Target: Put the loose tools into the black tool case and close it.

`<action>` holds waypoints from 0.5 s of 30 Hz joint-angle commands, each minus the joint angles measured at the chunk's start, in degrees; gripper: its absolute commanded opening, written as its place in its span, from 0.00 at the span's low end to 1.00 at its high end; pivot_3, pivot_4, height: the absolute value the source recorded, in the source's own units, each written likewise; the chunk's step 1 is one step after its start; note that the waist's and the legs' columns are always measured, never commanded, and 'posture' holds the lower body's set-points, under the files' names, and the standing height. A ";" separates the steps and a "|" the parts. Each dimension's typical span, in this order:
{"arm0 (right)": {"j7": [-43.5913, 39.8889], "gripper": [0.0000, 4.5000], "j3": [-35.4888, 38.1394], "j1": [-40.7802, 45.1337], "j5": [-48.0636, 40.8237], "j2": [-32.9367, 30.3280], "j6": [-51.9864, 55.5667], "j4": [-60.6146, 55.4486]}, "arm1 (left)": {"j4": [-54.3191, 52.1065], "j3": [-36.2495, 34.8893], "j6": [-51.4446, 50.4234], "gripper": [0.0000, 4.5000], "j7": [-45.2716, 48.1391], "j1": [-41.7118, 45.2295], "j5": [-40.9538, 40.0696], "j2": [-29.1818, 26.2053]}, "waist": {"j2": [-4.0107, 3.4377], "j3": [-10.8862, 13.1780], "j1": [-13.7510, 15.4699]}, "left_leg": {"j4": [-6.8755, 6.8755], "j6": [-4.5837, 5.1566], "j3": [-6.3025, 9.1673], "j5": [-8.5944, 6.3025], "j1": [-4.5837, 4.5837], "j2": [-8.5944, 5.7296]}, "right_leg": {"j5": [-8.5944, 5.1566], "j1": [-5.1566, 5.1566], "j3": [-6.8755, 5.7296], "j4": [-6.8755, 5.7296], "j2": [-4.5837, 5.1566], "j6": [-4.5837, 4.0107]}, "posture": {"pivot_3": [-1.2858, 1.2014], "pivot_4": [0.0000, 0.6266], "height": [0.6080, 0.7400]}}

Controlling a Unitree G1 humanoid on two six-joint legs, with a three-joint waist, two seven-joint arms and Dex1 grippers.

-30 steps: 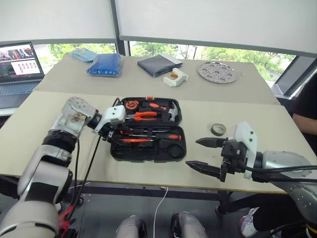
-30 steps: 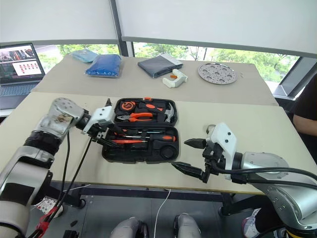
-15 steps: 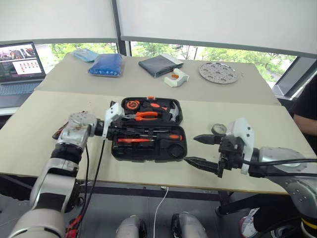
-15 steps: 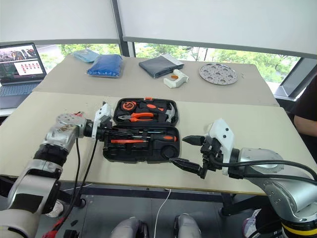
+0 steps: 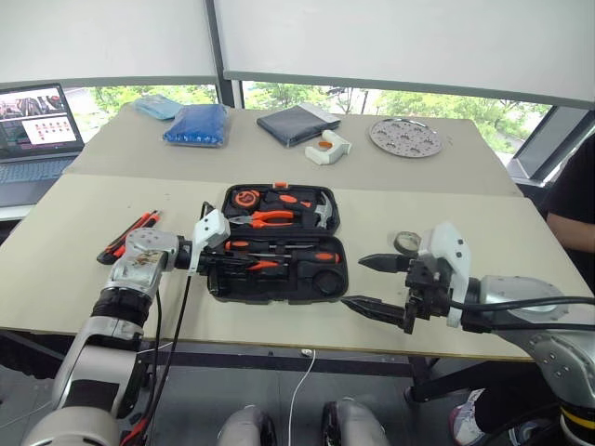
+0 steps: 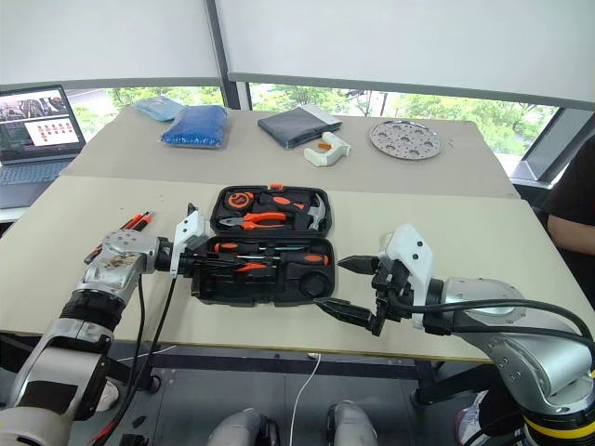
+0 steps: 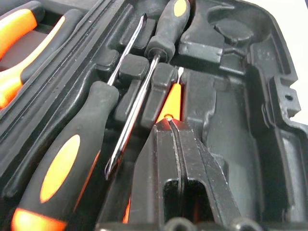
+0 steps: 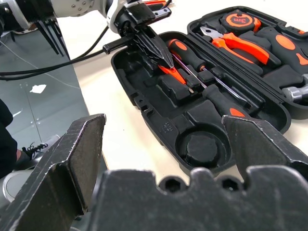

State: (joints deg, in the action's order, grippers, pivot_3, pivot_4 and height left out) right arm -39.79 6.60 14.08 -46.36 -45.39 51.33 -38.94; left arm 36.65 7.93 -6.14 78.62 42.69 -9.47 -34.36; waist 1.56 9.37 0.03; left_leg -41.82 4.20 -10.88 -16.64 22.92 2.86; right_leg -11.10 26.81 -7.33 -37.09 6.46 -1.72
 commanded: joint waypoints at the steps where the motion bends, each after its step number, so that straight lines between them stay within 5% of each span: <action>1: -0.05 1.00 0.11 1.07 -0.40 0.08 -1.30 -0.98 | 0.64 0.03 -0.22 0.01 -1.93 -1.52 1.74 -0.68 | 0.00 0.00 -0.06 | 0.00 0.00 0.00 0.00 -0.07 0.01 | 0.00 -0.07 0.00 0.00 0.00 0.00 | 0.52 0.24 0.84; 9: -1.75 1.00 -2.61 5.35 0.59 0.51 -2.34 1.50 | -12.41 -8.35 -10.95 0.01 -5.00 -4.70 -5.69 -4.63 | 0.01 0.01 -1.00 | 0.02 0.03 0.01 -0.02 0.02 0.03 | 0.00 0.03 0.03 -0.01 0.00 0.00 | 0.52 0.24 0.84; 15: -6.15 1.00 -6.16 15.68 2.19 2.95 -4.58 10.46 | -35.38 -28.92 -25.41 0.37 -20.81 -24.71 -12.76 -8.93 | 0.01 0.02 -2.15 | 0.11 -0.04 0.00 0.02 0.08 0.07 | 0.04 0.20 0.14 -0.02 -0.01 -0.07 | 0.52 0.24 0.84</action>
State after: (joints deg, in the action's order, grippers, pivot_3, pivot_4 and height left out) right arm -44.10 1.04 27.75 -45.16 -43.09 49.08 -29.76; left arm 8.06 -14.51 -27.45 62.88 21.38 -19.70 -42.43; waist 1.57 9.39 -2.13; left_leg -41.69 4.16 -10.88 -16.61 22.99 2.93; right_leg -11.07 26.99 -7.19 -37.12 6.46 -1.79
